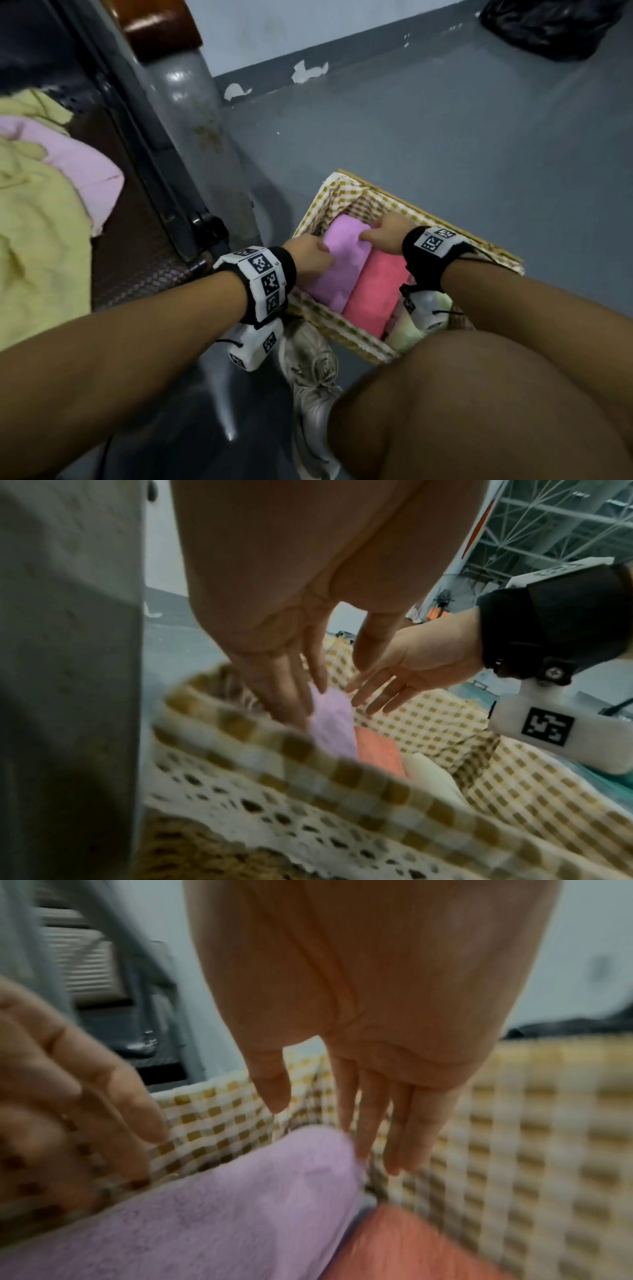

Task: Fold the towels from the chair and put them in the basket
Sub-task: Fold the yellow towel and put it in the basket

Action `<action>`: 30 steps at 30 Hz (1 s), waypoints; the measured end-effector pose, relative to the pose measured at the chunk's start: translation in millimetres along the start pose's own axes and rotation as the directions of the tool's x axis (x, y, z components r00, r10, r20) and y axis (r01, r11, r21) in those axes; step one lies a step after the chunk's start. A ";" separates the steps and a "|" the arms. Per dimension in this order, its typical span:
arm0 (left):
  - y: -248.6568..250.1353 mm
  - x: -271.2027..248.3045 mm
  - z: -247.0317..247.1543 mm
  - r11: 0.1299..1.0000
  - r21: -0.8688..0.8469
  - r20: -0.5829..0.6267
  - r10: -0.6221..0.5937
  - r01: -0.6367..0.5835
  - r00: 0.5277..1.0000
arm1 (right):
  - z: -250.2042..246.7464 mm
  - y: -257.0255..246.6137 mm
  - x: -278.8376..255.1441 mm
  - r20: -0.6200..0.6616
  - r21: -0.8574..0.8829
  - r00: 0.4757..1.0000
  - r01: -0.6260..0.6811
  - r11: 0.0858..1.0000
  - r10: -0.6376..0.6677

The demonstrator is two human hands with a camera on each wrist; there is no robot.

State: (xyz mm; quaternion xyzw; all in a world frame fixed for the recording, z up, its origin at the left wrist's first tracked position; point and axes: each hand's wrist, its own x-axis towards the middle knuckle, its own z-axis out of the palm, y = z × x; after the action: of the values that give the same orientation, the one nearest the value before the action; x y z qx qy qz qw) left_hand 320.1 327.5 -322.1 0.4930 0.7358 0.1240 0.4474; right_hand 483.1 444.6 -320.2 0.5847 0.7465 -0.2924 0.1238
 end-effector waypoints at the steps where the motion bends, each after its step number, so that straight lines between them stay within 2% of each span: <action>1: 0.7 -9.6 -8.9 0.998 -0.053 0.010 0.039 -0.039 0.999 | -10.0 -9.1 -8.3 0.007 -0.069 0.999 0.050 0.996 -0.050; 4: 0.8 -47.3 -44.9 0.983 -0.103 -0.019 0.150 -0.151 0.989 | -34.9 -50.6 -42.6 0.104 -0.083 0.981 0.174 0.981 -0.165; 7: -8.3 -87.2 -90.5 0.971 -0.129 -0.095 0.189 -0.200 0.977 | -49.0 -109.4 -78.2 0.162 -0.079 0.939 0.318 0.945 -0.303; 11: -34.2 -149.1 -161.0 0.965 -0.133 -0.217 0.192 -0.224 0.957 | -49.3 -205.7 -124.6 0.241 0.020 0.837 0.502 0.865 -0.491; 14: -65.6 -197.1 -207.1 0.972 -0.105 -0.340 0.163 -0.209 0.926 | -36.4 -276.4 -157.8 0.324 0.106 0.773 0.543 0.833 -0.546; 17: -106.8 -242.2 -240.2 0.980 -0.127 -0.447 0.081 -0.153 0.891 | -20.1 -342.1 -184.5 0.321 0.119 0.721 0.613 0.781 -0.614; 21: -165.6 -283.8 -258.4 0.984 -0.173 -0.507 -0.049 -0.046 0.861 | 6.8 -408.5 -203.9 0.304 0.121 0.661 0.688 0.716 -0.686; 24: -202.8 -293.7 -254.6 0.987 -0.083 -0.538 -0.160 0.137 0.828 | 38.4 -434.3 -200.8 0.280 0.118 0.629 0.727 0.676 -0.725; 27: -232.9 -288.1 -239.6 0.960 -0.033 -0.513 -0.254 0.277 0.820 | 71.9 -442.0 -184.7 0.286 -0.045 0.601 0.787 0.616 -0.747; 30: -253.5 -276.8 -224.8 0.943 0.000 -0.437 -0.298 0.331 0.849 | 94.1 -438.0 -161.9 0.335 -0.321 0.629 0.776 0.543 -0.701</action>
State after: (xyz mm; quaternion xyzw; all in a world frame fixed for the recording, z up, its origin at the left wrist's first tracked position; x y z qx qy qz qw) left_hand 20.2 31.6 -203.9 0.3424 0.8911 0.1271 0.2692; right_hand 100.4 196.6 -182.2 0.1438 0.9548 -0.1897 0.1779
